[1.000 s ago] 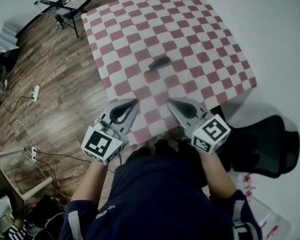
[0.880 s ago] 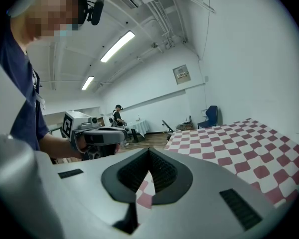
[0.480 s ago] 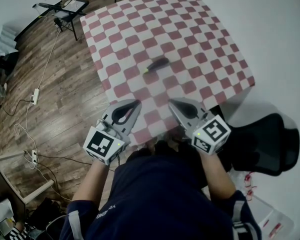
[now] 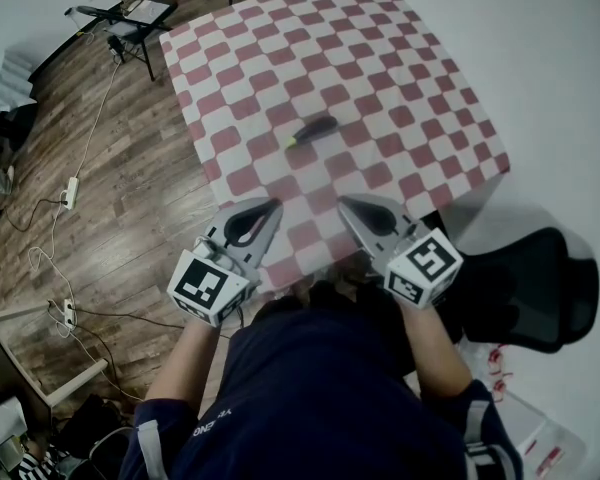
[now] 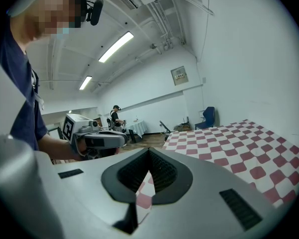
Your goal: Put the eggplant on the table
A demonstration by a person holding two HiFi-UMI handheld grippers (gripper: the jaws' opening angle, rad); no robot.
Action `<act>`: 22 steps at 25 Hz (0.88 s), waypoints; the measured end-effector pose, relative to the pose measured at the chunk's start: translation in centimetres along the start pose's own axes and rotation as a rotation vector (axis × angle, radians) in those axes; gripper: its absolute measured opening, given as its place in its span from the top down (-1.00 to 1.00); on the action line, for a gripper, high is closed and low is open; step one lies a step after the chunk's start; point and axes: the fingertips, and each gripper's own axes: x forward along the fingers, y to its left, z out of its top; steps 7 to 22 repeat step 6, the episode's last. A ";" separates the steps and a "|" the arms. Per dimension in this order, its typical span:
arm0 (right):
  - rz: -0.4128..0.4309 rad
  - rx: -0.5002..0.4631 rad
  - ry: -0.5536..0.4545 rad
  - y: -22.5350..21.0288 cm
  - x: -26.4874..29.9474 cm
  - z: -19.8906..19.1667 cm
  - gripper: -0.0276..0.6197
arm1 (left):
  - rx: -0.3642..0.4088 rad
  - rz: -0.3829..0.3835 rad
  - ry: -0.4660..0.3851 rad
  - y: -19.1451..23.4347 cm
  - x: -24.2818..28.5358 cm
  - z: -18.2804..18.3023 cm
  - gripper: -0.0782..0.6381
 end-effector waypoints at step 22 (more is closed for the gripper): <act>0.008 -0.001 0.001 -0.5 0.4 -0.3 0.89 | -0.017 0.018 0.021 0.6 0.5 -0.6 0.70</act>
